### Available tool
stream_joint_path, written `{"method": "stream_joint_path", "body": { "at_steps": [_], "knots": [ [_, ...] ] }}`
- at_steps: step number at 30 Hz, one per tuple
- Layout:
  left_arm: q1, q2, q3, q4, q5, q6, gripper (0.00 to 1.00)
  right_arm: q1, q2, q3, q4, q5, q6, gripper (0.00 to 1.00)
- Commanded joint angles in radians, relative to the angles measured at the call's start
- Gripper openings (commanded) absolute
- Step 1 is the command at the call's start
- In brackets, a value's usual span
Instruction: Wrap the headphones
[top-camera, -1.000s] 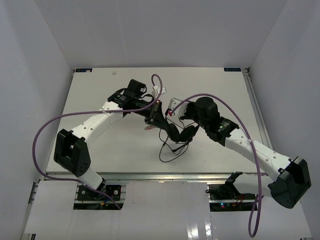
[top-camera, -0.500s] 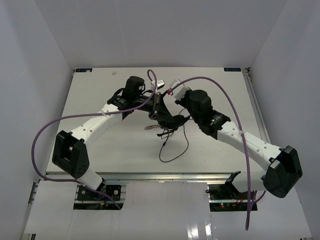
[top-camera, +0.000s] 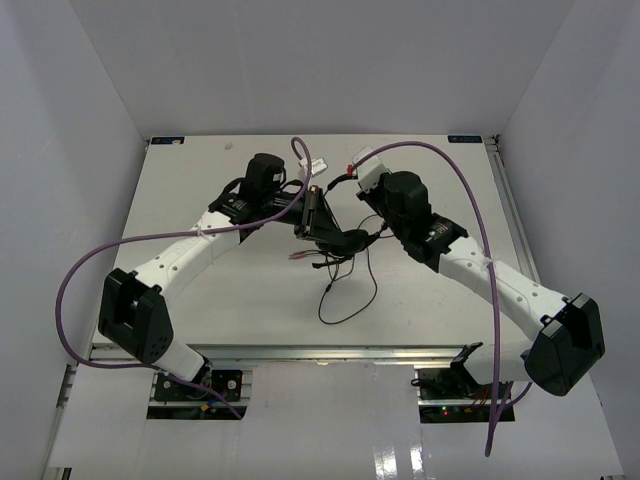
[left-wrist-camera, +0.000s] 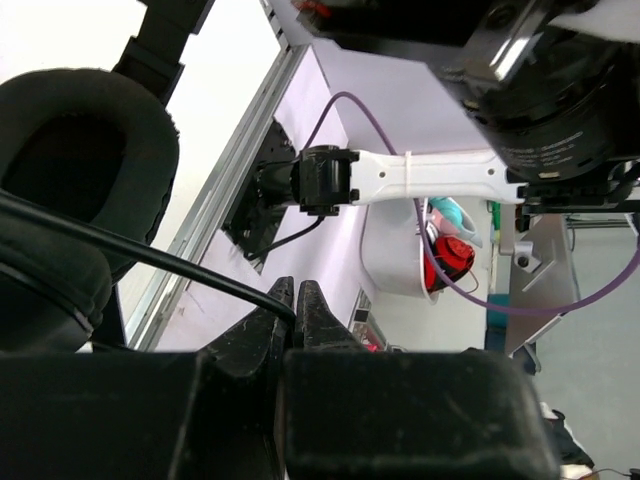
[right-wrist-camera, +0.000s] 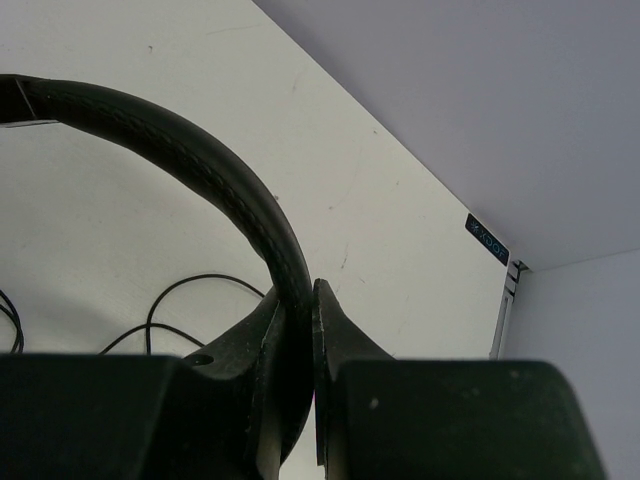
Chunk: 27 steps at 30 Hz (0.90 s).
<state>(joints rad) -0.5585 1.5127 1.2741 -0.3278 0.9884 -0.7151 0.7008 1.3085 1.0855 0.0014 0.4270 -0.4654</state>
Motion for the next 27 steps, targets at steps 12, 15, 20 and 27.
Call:
{"method": "stream_joint_path", "body": {
  "at_steps": [12, 15, 20, 27],
  "knots": [
    [0.006, -0.029, 0.209, -0.614, -0.331, 0.505, 0.05, -0.026, -0.043, -0.048, 0.266, 0.116, -0.259, 0.08],
    [0.006, -0.019, 0.231, -0.636, -0.371, 0.527, 0.05, -0.026, -0.031, -0.035, 0.274, 0.087, -0.304, 0.08],
    [0.001, -0.008, 0.230, -0.644, -0.373, 0.540, 0.05, -0.026, 0.000, -0.021, 0.296, 0.066, -0.345, 0.08],
    [-0.001, -0.031, 0.176, -0.496, -0.123, 0.398, 0.05, -0.019, 0.088, 0.021, 0.352, 0.166, -0.228, 0.08]
  ]
}}
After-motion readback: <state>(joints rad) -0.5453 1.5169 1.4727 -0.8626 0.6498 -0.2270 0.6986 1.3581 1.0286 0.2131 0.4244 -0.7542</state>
